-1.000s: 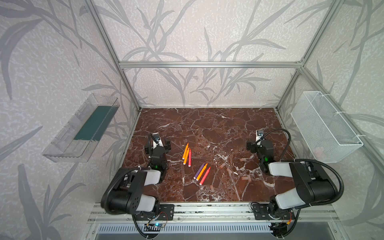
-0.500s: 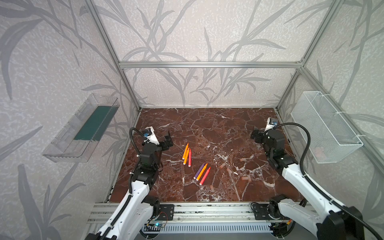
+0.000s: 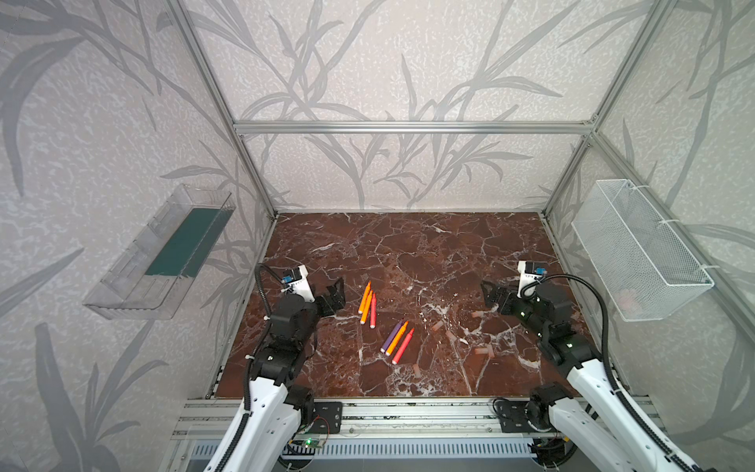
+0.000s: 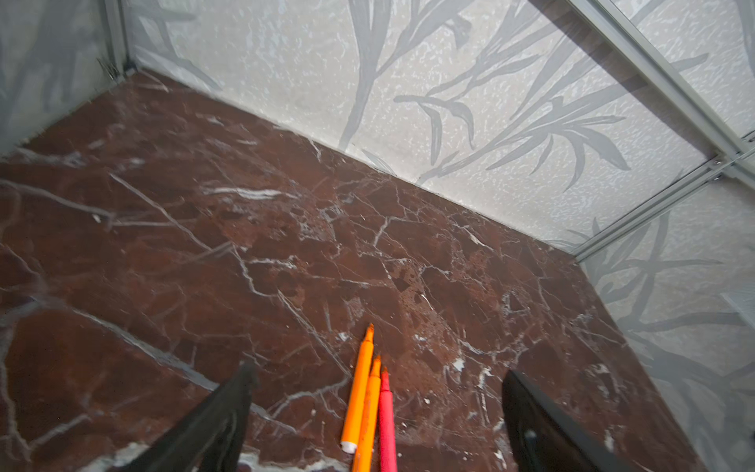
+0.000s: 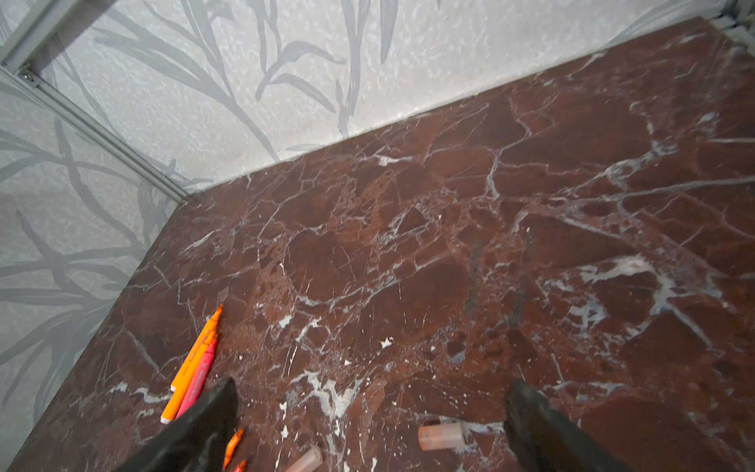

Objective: Insert the pens into the pen caps
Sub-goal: 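Move the left gripper toward the markers while the right gripper moves forward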

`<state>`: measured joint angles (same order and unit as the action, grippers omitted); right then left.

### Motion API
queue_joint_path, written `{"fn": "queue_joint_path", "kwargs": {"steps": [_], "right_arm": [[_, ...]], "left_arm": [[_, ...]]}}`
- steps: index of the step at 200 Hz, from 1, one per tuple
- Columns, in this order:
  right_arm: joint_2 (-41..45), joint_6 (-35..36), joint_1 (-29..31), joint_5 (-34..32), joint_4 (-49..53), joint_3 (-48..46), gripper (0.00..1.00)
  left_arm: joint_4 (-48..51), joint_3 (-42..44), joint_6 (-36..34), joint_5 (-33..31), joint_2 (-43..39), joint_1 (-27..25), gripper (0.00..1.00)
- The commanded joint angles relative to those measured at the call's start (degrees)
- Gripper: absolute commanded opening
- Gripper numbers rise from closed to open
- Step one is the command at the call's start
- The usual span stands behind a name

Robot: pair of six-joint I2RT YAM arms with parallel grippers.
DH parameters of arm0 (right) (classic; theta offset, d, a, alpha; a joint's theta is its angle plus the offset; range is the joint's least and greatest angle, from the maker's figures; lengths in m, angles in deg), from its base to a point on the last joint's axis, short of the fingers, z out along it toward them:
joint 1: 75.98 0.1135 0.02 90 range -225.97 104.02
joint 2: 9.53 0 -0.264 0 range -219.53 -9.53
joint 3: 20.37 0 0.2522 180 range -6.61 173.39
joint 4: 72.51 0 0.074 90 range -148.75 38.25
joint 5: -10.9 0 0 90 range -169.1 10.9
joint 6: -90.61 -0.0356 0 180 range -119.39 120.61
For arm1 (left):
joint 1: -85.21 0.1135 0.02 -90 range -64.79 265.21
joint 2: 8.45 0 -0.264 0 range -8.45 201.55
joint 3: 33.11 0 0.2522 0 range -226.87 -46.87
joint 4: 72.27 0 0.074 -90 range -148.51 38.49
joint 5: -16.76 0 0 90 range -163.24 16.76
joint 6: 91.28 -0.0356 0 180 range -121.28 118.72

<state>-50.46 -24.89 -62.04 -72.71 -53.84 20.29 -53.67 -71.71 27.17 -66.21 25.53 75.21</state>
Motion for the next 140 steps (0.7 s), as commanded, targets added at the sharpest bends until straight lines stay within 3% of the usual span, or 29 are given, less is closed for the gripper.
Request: {"fn": "queue_joint_path", "kwargs": {"steps": [1,17,36,83,117,140], "right_arm": [[-0.9,-1.0,0.0,2.5,0.8,-1.4,0.92],[-4.3,-1.1,0.0,3.2,-0.5,-1.3,0.84],[-8.2,0.1,0.2,2.1,1.0,0.9,0.78],[-13.6,2.5,0.2,-11.0,-2.0,0.4,0.78],[-15.4,1.9,0.2,-13.4,-1.1,1.1,0.76],[-13.6,1.4,0.2,-13.6,-2.4,-0.9,0.76]], "left_arm": [[3.5,-0.7,-0.1,10.3,1.9,-0.9,0.80],[3.6,-0.2,1.6,10.6,3.5,-5.2,0.69],[6.5,-0.4,1.9,4.5,4.3,-14.9,0.63],[7.5,1.6,5.4,-4.4,7.9,-34.2,0.56],[8.7,-2.4,4.9,-11.3,18.4,-45.2,0.51],[10.4,-5.6,4.5,-12.8,24.4,-48.9,0.50]]}}
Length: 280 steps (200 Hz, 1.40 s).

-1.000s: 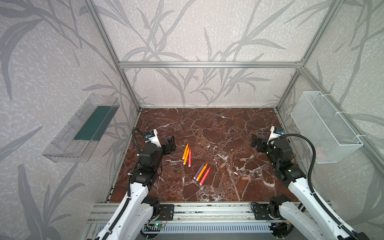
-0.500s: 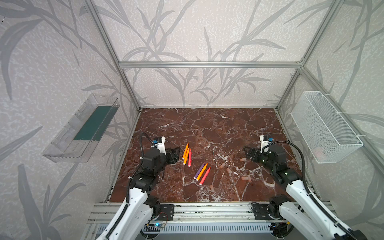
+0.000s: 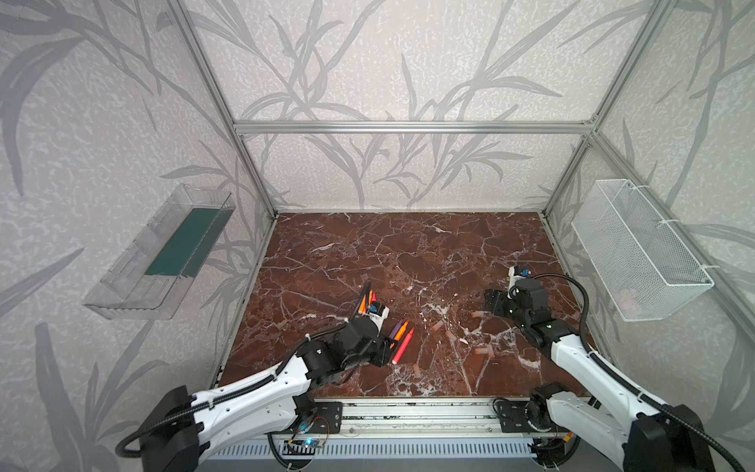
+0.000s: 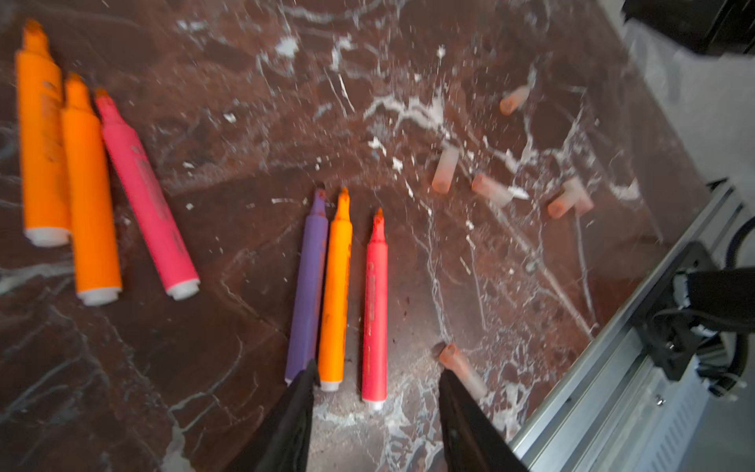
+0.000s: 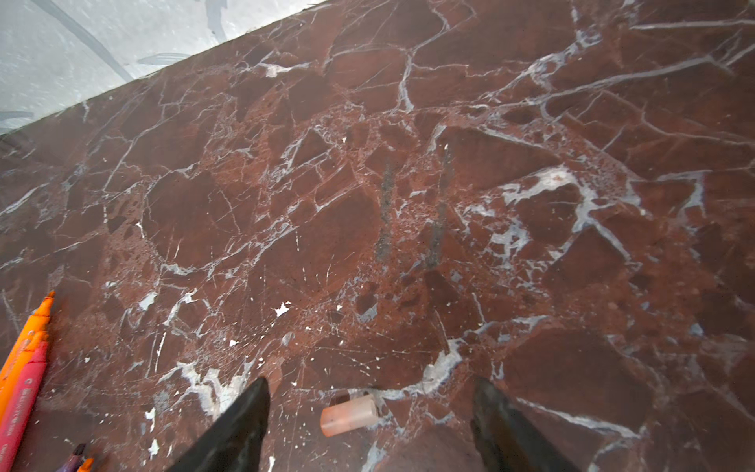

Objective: Insert the pens into the pen caps
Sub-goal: 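Move the left gripper toward the markers while the right gripper moves forward, then grasp the pink highlighter with the left gripper and lift it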

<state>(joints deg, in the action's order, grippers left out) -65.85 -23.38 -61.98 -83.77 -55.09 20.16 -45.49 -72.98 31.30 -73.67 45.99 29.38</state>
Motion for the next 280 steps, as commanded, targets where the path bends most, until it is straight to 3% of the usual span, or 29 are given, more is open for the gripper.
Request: {"fn": "queue_joint_path", "kwargs": {"steps": [1,27,61,118,221,280], "right_arm": [[2.0,-0.1,0.2,-2.5,-1.2,-0.9,0.76],[5.5,0.2,0.2,-1.6,-1.7,-3.0,0.76],[11.3,0.4,0.2,-0.9,-2.3,-6.1,0.77],[11.7,0.4,0.4,-0.9,-2.6,-6.2,0.80],[12.3,1.2,1.2,-0.3,-3.4,-6.6,0.84],[11.0,1.6,1.3,0.3,-3.4,-6.1,0.86]], "left_arm": [[2.1,-4.4,0.4,-5.4,4.1,-3.1,0.50],[2.2,-7.0,0.6,-6.1,10.9,-5.0,0.42],[2.4,-9.1,2.0,-8.0,15.4,-7.2,0.41],[4.0,-12.6,3.5,-10.5,22.6,-9.4,0.38],[3.0,-11.9,4.9,-8.8,27.4,-9.5,0.38],[4.8,-13.2,5.8,-9.8,30.4,-9.5,0.31]]}}
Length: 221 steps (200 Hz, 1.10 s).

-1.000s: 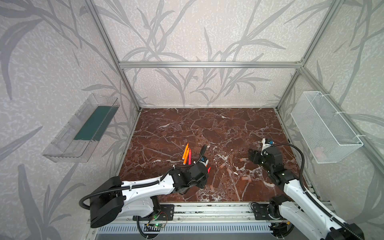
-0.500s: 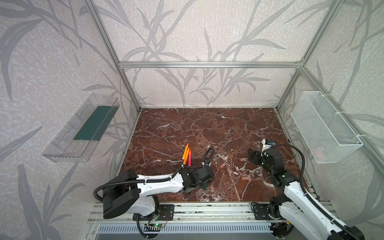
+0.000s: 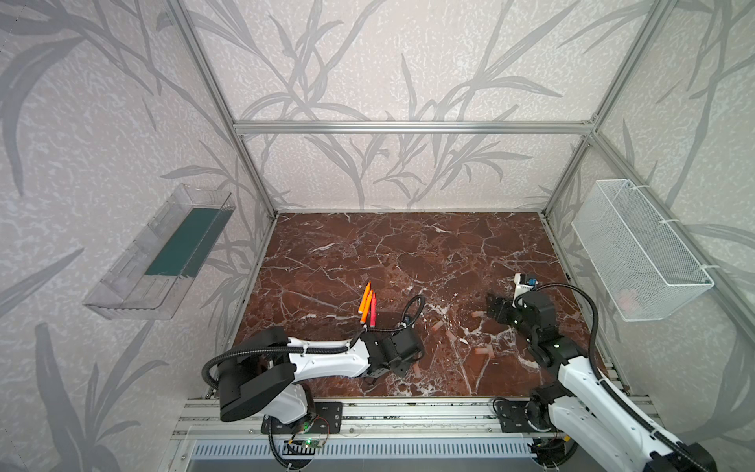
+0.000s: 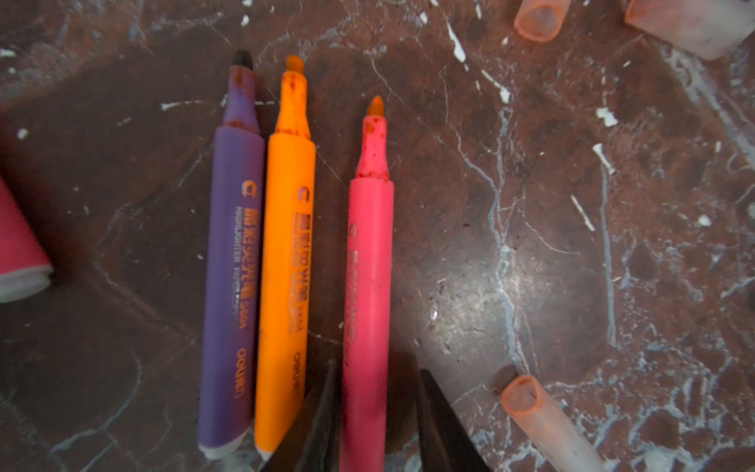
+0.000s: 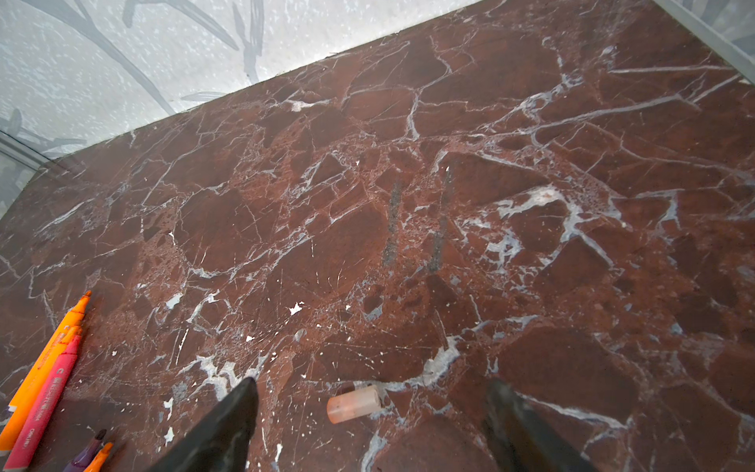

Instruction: Insert the pens into the pen caps

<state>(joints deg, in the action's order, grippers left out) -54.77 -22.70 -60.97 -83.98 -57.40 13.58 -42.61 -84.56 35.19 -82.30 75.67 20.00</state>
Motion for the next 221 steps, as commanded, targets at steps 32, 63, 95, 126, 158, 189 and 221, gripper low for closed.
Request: {"fn": "queue_joint_path", "kwargs": {"steps": [32,63,95,126,158,189,221], "right_arm": [[0.5,0.9,0.4,0.3,-1.0,0.2,0.86],[1.7,0.8,0.4,0.2,-0.7,-0.2,0.86],[3.0,0.6,0.4,0.4,0.0,-0.3,0.87],[6.2,-2.4,1.1,5.3,5.0,1.2,0.86],[13.1,-6.8,7.0,6.4,7.2,0.8,0.86],[18.3,-16.0,12.1,10.8,-0.8,-3.5,0.86],[19.6,-22.8,16.9,11.9,-9.5,-5.1,0.86]], "left_arm": [[1.8,-1.0,2.1,-1.7,0.6,-0.1,0.28],[1.4,-0.6,2.2,-1.7,1.2,-0.2,0.26],[1.0,-0.4,2.1,-1.8,2.1,-0.1,0.20],[1.2,-1.2,2.1,-3.0,2.2,-0.1,0.17],[3.5,-4.4,-0.3,-5.2,-0.9,0.2,0.13],[2.7,-8.2,-5.7,-5.6,-7.1,2.5,0.13],[-0.6,-13.2,-13.1,4.1,-11.4,10.2,0.13]]}}
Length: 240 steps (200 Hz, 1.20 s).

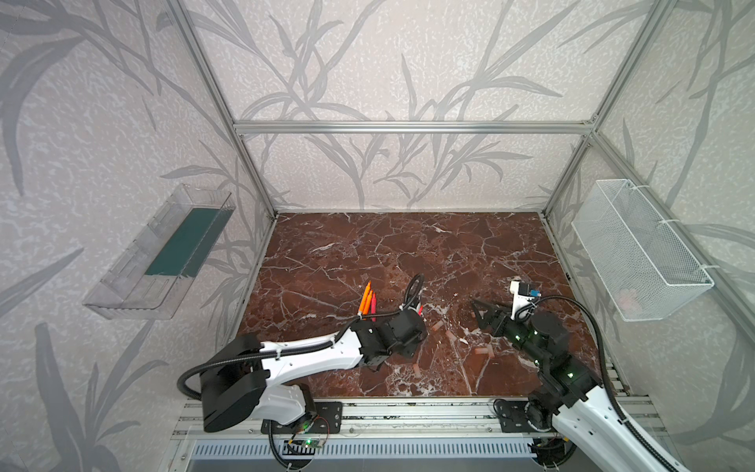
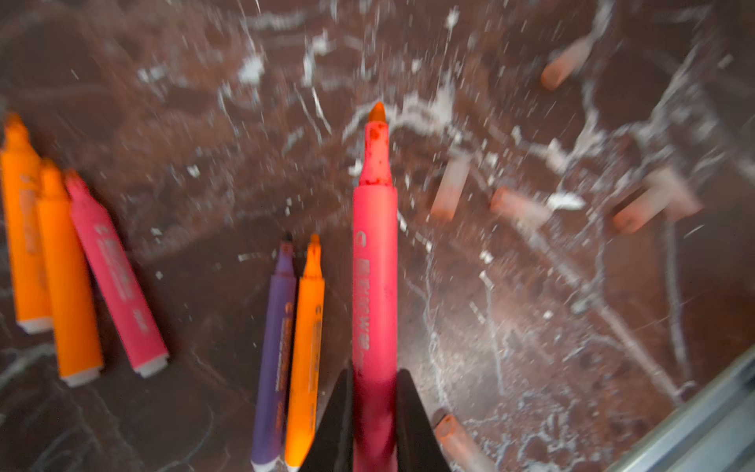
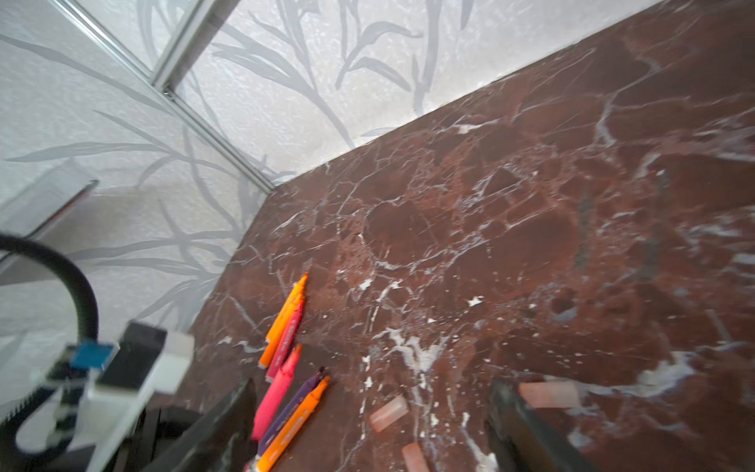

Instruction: Insert the pens into the pen caps

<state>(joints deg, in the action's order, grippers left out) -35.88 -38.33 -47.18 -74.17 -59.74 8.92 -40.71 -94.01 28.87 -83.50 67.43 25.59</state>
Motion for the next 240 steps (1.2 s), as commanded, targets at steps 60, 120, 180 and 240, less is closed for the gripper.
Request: {"fn": "queue_joint_path", "kwargs": {"steps": [60,120,180,240], "right_arm": [[-6.7,-10.4,15.9,-3.7,-21.8,-1.7,0.86],[-26.7,-8.7,22.0,-8.6,-33.0,4.9,0.77],[-34.4,-10.6,22.2,-10.3,-40.1,6.8,0.66],[-35.8,-11.6,22.3,-11.3,-39.0,8.2,0.49]], "left_arm": [[-20.7,4.6,-9.3,17.1,-5.3,6.0,0.07],[-21.5,8.3,-9.8,19.8,-11.7,5.9,0.08],[-21.4,10.0,-10.1,20.9,-12.8,5.9,0.09],[-22.1,10.1,-10.3,22.5,-12.7,5.9,0.09]]}}
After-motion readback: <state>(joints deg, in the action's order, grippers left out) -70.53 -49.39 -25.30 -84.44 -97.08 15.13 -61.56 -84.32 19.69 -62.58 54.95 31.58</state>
